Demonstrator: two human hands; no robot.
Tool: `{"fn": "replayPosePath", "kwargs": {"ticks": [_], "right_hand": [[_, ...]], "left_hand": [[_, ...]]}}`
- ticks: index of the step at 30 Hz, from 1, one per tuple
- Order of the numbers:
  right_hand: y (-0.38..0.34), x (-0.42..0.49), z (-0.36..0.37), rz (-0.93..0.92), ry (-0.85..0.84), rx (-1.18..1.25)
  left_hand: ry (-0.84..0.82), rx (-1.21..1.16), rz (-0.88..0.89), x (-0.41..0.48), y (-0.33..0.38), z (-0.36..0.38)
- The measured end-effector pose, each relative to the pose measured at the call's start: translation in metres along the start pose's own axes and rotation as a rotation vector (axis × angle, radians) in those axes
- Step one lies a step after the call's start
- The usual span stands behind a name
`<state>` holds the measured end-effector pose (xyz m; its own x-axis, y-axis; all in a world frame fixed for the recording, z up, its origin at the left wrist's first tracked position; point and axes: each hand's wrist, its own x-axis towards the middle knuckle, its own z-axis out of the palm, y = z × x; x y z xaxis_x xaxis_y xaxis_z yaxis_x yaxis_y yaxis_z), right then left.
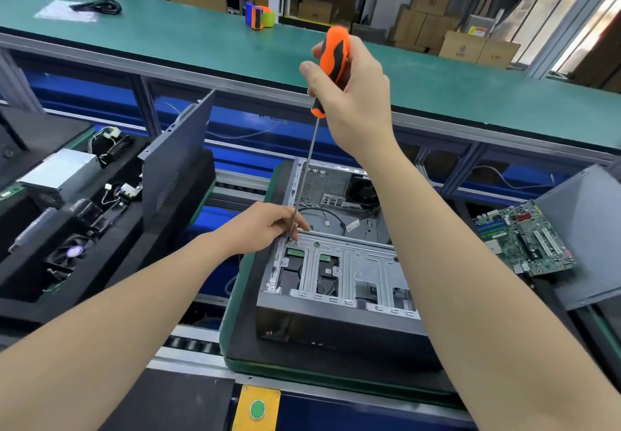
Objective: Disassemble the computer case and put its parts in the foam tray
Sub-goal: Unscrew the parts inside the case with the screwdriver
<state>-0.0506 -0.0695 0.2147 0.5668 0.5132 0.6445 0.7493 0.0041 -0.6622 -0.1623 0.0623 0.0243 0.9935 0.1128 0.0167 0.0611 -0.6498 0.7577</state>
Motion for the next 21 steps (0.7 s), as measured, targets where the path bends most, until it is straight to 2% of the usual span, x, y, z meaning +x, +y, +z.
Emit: {"fn": "replayPosePath", "kwargs": {"ticks": [12,18,21], "right_hand": [[0.002,-0.002,-0.001,0.002,-0.024,-0.004],[-0.004,0.009,-0.011,-0.02,-0.281,0.007],[-0.004,0.012,-0.011,-0.009,-0.308,0.055]], "left_hand": [[0.008,0.041,-0.02,-0.004,0.009,0.002],[-0.011,0.04,-0.027,-0.004,0.008,0.0],[-0.02,0.036,-0.014,-0.002,0.007,-0.001]]}}
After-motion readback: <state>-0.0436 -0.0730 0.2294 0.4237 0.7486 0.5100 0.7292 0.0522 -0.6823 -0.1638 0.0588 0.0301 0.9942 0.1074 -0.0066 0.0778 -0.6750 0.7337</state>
